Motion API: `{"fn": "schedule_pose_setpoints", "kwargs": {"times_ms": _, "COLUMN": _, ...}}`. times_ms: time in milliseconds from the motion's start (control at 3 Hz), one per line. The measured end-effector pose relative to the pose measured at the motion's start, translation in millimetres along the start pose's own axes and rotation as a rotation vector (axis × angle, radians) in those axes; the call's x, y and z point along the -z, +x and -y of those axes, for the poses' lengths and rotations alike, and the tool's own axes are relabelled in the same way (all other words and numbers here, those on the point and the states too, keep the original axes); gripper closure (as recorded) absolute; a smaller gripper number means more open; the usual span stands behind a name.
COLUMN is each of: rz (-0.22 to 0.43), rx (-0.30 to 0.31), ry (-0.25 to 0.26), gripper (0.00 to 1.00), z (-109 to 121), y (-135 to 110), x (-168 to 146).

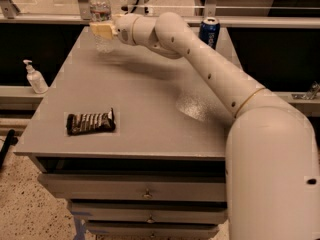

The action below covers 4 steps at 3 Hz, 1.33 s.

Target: Move water bottle near rxbar chocolate

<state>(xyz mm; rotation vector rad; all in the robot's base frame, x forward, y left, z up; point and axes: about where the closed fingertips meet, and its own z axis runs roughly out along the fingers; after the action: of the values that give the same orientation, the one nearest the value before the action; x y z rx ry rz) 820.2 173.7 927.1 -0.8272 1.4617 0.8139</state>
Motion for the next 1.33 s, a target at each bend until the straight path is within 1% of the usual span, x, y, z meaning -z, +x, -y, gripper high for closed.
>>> {"fn": "schedule_pose_setpoints", "kwargs": {"times_ms": 333, "rz": 0.009, "rx": -0.011, "ry": -0.079, "gripper": 1.0, "z": -30.3, "y": -14.8, "x": 50.8}}
{"fn": "schedule_pose_setpoints", "kwargs": {"times_ms": 667, "rz": -0.064, "rx": 0.0, "ry": -0.153, "gripper": 1.0, "z": -70.8, "y": -12.4, "x": 113.9}}
{"fn": "schedule_pose_setpoints", "kwargs": {"times_ms": 1000, "rz": -0.141, "rx": 0.026, "ry": -0.212, "gripper": 1.0, "z": -110.3, "y": -5.0, "x": 157.6}}
{"fn": "schedule_pose_setpoints", "kwargs": {"times_ms": 1333, "rz": -0.171, "rx": 0.01, "ry": -0.257, "gripper": 1.0, "z": -141.9, "y": 4.1, "x": 187.6}}
